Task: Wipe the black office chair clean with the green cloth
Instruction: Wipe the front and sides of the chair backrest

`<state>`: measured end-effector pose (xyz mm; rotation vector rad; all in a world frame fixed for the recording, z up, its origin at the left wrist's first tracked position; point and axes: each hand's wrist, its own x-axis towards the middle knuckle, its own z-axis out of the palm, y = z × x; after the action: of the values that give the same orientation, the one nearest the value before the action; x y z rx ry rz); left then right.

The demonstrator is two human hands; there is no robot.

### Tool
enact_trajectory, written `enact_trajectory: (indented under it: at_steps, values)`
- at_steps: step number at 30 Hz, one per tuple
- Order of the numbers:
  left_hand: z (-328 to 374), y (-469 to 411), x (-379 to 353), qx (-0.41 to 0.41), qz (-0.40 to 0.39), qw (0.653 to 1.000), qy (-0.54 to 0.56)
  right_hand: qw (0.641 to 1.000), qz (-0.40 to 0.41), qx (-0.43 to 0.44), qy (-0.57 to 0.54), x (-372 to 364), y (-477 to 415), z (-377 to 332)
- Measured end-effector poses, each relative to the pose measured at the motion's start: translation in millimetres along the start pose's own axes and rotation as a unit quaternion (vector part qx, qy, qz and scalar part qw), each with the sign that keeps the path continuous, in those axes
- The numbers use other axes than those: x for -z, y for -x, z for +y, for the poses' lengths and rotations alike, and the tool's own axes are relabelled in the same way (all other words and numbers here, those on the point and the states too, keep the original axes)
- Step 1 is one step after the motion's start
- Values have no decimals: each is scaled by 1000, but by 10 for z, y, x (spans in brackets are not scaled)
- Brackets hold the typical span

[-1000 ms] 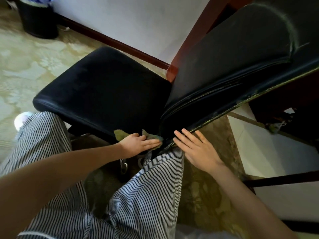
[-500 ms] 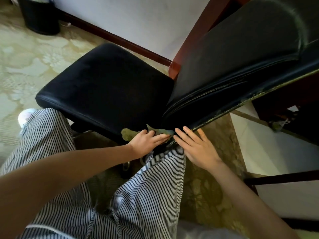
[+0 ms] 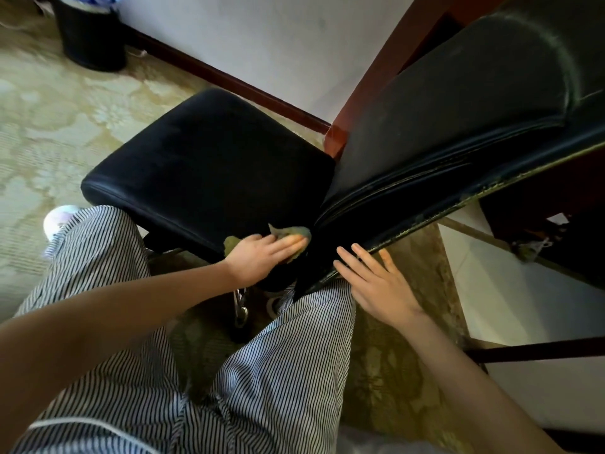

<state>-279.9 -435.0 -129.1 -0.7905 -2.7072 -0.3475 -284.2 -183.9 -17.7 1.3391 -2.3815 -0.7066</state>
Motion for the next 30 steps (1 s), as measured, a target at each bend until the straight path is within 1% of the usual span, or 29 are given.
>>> enact_trajectory:
  at_steps: [2,7,11,13,14,16,17,20,23,24,25,27,28,30]
  values:
    - [-31,-44,44,8,37,999,28,1000,-12,-2,-9,-13,-9,12]
    - [164,-152,-19,29,59,997,37,999,-39,16,6,-14,-14,79]
    - [347,-83,-162,72,54,993,69,1000,-6,28,4,-82,-12,86]
    - [436,-32,-239,99,33,990,94,999,5,31,11,-106,-21,84]
    - [488,-9,-276,117,9,987,107,999,9,32,17,-117,-26,86]
    - [584,30,-381,119,-86,982,122,999,16,37,21,-130,-24,98]
    - [616,48,-435,120,-103,978,135,999,17,39,20,-128,-26,101]
    - [669,41,-484,107,-103,977,152,999,16,37,13,-98,-25,96]
    - [581,76,-370,90,-113,975,167,999,13,33,13,-88,-25,80]
    - [528,88,-309,79,-87,979,165,999,14,33,13,-99,-26,80]
    - [470,106,-272,68,-32,983,166,999,12,33,11,-111,-31,81]
    - [387,137,-221,73,62,976,194,999,6,33,10,-147,-31,80]
    - [369,120,-183,79,91,973,196,999,8,33,13,-172,-28,78]
    - [415,10,-47,62,113,973,189,999,33,39,20,-218,-18,73]
